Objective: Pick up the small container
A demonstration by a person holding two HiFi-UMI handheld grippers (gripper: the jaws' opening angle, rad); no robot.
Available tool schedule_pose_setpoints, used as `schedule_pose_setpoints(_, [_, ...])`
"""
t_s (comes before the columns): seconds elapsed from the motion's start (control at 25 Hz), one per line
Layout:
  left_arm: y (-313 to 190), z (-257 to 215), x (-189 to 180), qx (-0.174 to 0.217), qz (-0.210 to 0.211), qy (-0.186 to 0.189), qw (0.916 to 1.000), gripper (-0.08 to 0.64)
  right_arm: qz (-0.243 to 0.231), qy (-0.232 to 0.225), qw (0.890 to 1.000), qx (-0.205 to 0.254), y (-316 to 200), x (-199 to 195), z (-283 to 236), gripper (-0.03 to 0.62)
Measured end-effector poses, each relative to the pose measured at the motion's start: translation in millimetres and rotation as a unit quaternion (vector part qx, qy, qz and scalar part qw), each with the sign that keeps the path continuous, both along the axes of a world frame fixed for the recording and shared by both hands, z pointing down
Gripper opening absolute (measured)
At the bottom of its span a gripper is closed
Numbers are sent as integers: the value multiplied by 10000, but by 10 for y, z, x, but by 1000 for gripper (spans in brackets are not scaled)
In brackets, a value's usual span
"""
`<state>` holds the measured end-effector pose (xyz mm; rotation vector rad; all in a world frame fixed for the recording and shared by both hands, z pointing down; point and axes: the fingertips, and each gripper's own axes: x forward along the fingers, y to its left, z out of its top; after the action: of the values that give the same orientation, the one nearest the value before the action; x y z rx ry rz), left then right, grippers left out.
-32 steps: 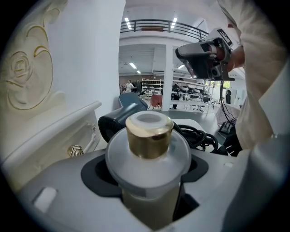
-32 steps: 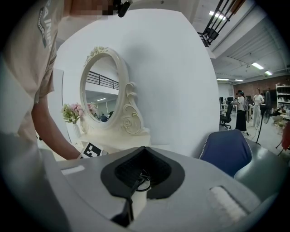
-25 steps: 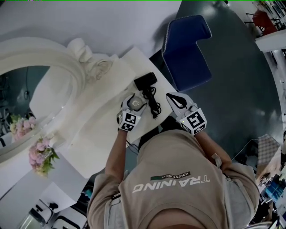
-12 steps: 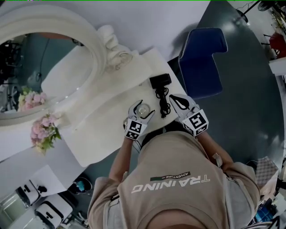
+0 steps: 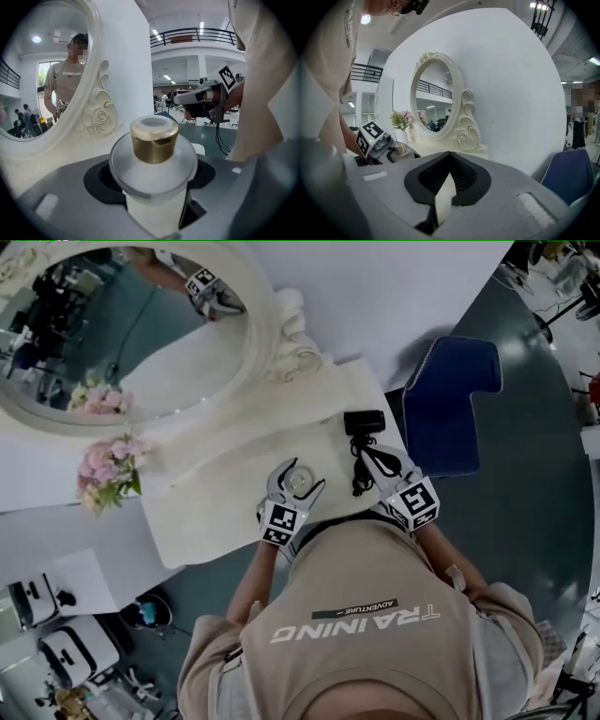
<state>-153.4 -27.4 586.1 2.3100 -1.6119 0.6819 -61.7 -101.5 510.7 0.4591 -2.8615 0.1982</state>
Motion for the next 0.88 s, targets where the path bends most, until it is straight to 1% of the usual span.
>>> schedule_pose_setpoints(0.28, [39, -357, -303, 266, -721, 79, 9970, 354, -262, -61, 9996, 83, 43, -119, -92, 3])
schedule_pose_setpoints(0.56, [111, -827, -461, 447, -1098, 162, 9928, 354, -471, -183, 9986, 177, 54, -261, -254, 3])
schedule_pose_setpoints(0.6, [119, -889, -482, 469, -1150, 257, 9919, 354, -514, -204, 9983, 208, 55, -281, -283, 3])
schedule_pose_setpoints(0.72, [111, -1051, -558, 525, -1342, 729, 9869, 354, -650, -258, 9969, 349, 39, -357, -374, 3])
schedule_pose_setpoints(0.76, [101, -1090, -595, 555, -1395, 757, 9858, 354, -690, -282, 9964, 396, 26, -389, -407, 3])
schedule_pose_setpoints(0.88, [114, -1163, -670, 591, -1453, 550, 9861, 354, -785, -335, 9952, 477, 17, -457, -514, 3])
